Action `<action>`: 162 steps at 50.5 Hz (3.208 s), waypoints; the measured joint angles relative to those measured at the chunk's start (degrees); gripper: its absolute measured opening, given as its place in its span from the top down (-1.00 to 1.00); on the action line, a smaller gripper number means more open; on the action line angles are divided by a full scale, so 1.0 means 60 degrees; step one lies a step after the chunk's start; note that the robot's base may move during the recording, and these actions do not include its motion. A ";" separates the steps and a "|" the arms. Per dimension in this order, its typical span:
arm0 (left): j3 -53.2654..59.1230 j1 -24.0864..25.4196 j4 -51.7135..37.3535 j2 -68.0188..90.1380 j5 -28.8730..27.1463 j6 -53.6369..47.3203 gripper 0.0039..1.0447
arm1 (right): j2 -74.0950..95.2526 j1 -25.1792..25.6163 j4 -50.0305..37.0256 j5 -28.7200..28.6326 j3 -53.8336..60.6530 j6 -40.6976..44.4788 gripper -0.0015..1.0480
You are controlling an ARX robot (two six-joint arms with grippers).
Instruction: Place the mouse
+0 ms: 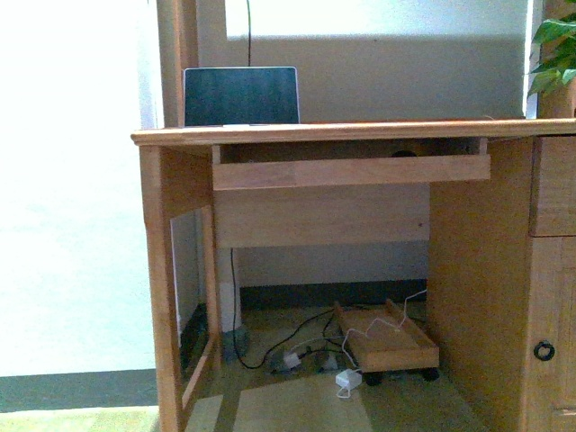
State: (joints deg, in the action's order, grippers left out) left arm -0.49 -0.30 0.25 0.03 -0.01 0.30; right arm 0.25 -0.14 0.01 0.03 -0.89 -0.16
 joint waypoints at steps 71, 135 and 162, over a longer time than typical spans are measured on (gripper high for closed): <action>0.0000 0.0000 0.0000 -0.0004 0.0000 0.0000 -0.86 | -0.0004 0.0000 0.0000 0.0011 0.0000 0.0000 -0.86; 0.0000 0.0000 0.0000 0.0000 0.0000 -0.0004 -0.86 | 0.0004 0.0007 0.0004 -0.0007 0.0000 0.0000 -0.86; -0.0871 0.0306 0.1840 0.1432 0.1778 0.0663 -0.86 | 0.0004 0.0007 0.0000 -0.0022 0.0000 0.0004 -0.86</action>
State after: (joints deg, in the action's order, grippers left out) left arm -5.72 1.54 11.29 8.62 10.66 4.27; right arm 0.27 -0.10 0.01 -0.10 -0.89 -0.14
